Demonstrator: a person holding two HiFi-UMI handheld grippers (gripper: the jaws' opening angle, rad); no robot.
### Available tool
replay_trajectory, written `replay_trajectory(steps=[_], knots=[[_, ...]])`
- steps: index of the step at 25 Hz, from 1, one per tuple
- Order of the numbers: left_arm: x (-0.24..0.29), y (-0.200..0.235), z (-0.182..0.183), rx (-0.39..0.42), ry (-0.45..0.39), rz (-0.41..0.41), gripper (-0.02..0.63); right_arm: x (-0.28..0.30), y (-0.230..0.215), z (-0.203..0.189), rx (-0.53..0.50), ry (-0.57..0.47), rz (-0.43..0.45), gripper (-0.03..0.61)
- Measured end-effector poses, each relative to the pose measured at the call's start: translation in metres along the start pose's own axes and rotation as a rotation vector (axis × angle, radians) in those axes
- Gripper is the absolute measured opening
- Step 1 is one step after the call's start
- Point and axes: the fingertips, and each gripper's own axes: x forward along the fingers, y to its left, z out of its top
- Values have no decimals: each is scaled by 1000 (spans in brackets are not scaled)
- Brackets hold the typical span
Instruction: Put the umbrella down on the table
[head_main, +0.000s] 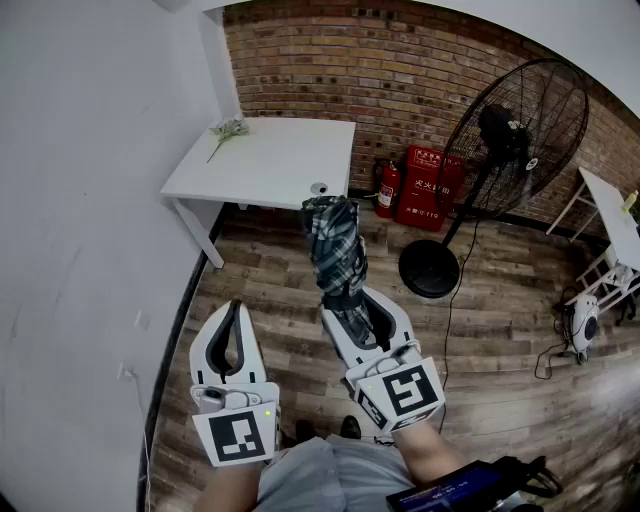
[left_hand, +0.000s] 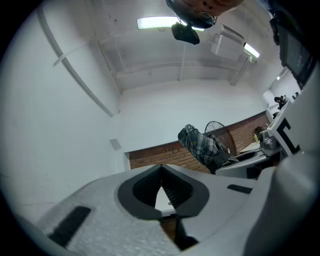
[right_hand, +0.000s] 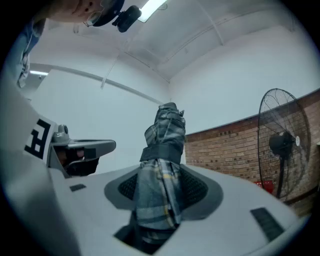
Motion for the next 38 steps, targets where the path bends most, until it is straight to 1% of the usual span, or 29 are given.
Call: replay_trajectory(steps=[4, 9, 14, 18, 21, 24, 27, 31, 34, 38], knots=[[1, -1, -2, -1, -2, 4, 8, -1, -3, -2, 1, -1, -3, 193], [1, -10, -6, 4, 5, 5, 9, -9, -12, -4, 42, -17, 6, 193], [4, -9, -14, -7, 13, 18, 9, -5, -16, -12, 27, -2, 6, 193], [8, -18, -12, -3, -7, 29, 9, -9, -26, -17, 19, 9, 22, 193], [13, -27, -18, -20, 26, 45, 9, -8, -38, -20, 28, 16, 31, 193], [18, -34, -20, -4, 45, 66, 8, -9, -50, -20, 34, 24, 48, 193], [30, -27, -31, -20, 68, 67, 9, 8, -55, -24, 36, 34, 47, 193], [53, -7, -56, -30, 93, 64, 9, 41, -59, -42, 42, 64, 41, 193], [82, 14, -74, -40, 104, 59, 9, 76, -61, -55, 49, 79, 39, 193], [127, 50, -90, -36, 116, 55, 9, 132, -65, -61, 50, 87, 39, 193]])
